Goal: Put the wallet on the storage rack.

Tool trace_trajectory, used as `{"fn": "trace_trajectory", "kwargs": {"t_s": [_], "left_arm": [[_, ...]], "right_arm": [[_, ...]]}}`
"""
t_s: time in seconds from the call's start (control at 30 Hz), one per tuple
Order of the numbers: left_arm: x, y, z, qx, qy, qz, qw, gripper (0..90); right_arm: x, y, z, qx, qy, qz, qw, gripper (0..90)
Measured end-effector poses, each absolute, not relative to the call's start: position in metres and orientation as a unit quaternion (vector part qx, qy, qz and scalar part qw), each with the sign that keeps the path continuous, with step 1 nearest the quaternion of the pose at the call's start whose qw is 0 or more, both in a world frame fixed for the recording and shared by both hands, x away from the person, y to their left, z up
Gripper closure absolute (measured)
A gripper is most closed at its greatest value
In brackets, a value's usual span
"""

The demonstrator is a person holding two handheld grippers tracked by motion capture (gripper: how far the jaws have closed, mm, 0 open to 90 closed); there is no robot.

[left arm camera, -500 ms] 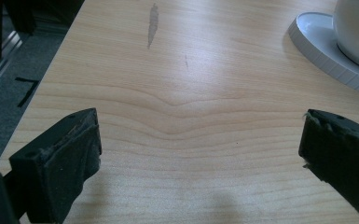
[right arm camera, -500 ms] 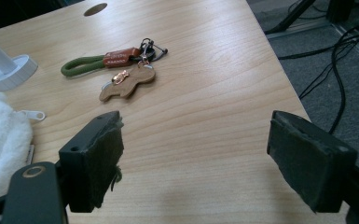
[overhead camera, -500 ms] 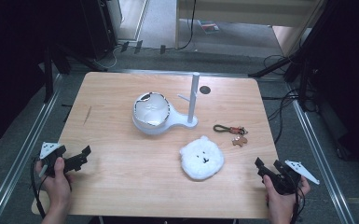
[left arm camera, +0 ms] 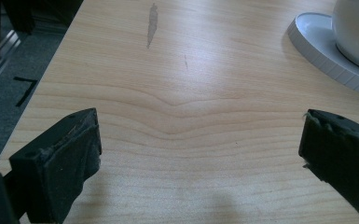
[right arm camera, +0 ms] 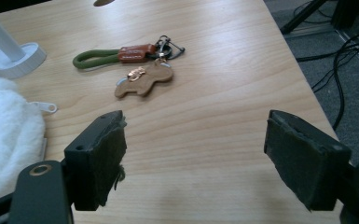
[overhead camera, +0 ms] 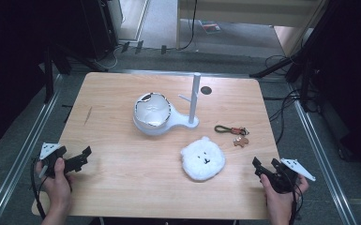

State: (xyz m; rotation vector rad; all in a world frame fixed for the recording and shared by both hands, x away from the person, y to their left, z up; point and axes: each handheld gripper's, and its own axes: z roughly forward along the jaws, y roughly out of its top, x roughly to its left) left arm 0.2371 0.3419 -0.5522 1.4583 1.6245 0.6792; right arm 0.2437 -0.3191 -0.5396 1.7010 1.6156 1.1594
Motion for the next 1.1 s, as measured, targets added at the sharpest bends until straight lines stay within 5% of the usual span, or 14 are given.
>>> {"fn": "trace_trajectory", "kwargs": {"t_s": [0.4,1.1], "left_arm": [[0.237,0.342,-0.552,0.58,0.645,0.272,0.416,0.0],[0.237,0.342,-0.553,0.577,0.646,0.27,0.42,0.0]], "right_arm": [[0.248,-0.288,-0.528,0.614,0.62,0.419,0.251,21.5],[0.279,-0.25,-0.506,0.581,0.696,0.385,0.172,28.5]]}}
